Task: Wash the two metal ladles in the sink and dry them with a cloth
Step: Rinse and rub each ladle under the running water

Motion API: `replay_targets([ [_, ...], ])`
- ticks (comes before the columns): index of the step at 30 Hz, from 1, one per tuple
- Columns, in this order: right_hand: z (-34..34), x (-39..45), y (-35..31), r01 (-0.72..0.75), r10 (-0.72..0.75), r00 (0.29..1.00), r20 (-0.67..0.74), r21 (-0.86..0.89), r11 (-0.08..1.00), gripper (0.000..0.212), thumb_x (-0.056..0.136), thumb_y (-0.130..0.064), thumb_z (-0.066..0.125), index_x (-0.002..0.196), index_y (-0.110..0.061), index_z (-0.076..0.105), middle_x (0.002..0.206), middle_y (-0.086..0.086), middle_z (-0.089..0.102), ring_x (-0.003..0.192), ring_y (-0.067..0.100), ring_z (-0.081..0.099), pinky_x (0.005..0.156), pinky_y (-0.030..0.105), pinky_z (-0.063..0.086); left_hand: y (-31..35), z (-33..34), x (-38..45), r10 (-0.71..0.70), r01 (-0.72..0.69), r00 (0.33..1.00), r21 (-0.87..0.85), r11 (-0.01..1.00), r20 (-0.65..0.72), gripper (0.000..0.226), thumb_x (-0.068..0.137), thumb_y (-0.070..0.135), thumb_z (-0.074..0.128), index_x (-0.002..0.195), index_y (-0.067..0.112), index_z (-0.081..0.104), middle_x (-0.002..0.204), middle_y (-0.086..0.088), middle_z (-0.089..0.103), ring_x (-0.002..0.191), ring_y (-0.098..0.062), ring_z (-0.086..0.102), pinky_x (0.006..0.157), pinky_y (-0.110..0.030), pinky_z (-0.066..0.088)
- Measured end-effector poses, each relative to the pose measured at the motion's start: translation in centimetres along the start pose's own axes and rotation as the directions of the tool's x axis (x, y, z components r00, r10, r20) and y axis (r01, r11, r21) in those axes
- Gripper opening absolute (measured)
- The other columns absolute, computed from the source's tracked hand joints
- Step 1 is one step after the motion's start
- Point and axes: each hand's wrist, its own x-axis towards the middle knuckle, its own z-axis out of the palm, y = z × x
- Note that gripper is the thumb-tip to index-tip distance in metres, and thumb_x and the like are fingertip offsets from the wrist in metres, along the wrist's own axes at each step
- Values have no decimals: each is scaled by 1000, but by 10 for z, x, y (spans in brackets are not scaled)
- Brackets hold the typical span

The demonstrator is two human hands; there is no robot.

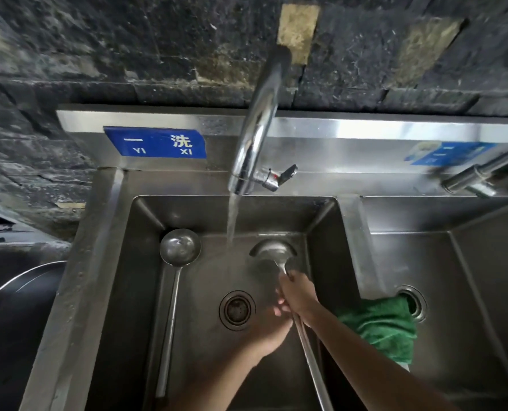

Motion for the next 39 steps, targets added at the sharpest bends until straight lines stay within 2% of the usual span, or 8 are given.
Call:
replay_targets([
  [2, -5, 7, 2, 31, -32, 999, -27, -46, 998, 27, 100, -34, 54, 92, -12, 68, 77, 8, 74, 60, 22, 75, 50, 31, 60, 9, -1, 2, -189, 238, 954, -207, 949, 231, 21, 99, 32, 56, 108, 18, 67, 107, -4, 72, 94, -18, 72, 91, -35, 59],
  [4, -8, 14, 3, 50, -50, 998, -24, -20, 999, 23, 100, -30, 56, 94, -12, 69, 78, 6, 71, 62, 23, 76, 55, 35, 63, 11, -1, 7, -188, 277, 934, -283, 918, 305, 26, 98, 27, 61, 116, 10, 67, 110, -9, 74, 98, -22, 74, 89, -35, 59],
  [8, -11, 27, 8, 4, -5, 1000, 4, 107, 994, 21, 104, -20, 54, 94, -6, 66, 77, 7, 64, 58, 16, 67, 54, 28, 61, 7, 12, 15, -150, 220, 959, -301, 928, 240, 13, 95, 15, 65, 107, 11, 67, 103, -8, 75, 99, -24, 74, 92, -37, 59],
  [12, -13, 38, 15, -57, 60, 998, -17, 137, 989, 20, 105, -12, 49, 92, -6, 63, 71, 8, 60, 52, 13, 54, 44, 18, 46, 10, 28, 25, -196, 226, 973, -368, 902, 119, 15, 92, 13, 69, 107, 12, 67, 107, -9, 73, 98, -21, 72, 75, -29, 62],
  [15, -13, 52, 23, -53, 56, 998, -26, 101, 993, 16, 100, -8, 53, 96, 1, 65, 75, 13, 63, 57, 18, 57, 52, 28, 51, 16, 38, 32, -225, 238, 971, -403, 884, 80, 11, 94, 12, 67, 104, 14, 68, 106, -6, 72, 96, -16, 71, 66, -23, 57],
  [20, -8, 89, 43, -40, 46, 997, -65, 82, 996, 14, 96, -13, 55, 99, -6, 66, 94, 23, 72, 79, 31, 71, 78, 53, 62, 24, 49, 52, -237, 232, 971, -428, 873, 43, 11, 95, 6, 63, 93, 15, 70, 102, -8, 73, 97, -21, 70, 68, -26, 58],
  [29, -21, 94, 34, -11, 13, 999, -51, 34, 999, 23, 105, -12, 51, 120, -1, 64, 109, 20, 69, 104, 33, 68, 75, 32, 47, 24, 62, 77, -250, 212, 967, -391, 896, -48, 20, 97, 6, 61, 84, 20, 65, 86, -6, 62, 81, -18, 59, 76, -29, 55],
  [39, -21, 79, 33, 17, -29, 995, -98, -117, 993, 33, 103, -16, 54, 132, -2, 54, 127, 19, 60, 115, 33, 64, 91, 37, 54, 21, 61, 72, -268, 249, 963, -357, 900, -4, 17, 100, 23, 58, 86, 28, 66, 98, 0, 69, 93, -13, 67, 88, -29, 56],
])
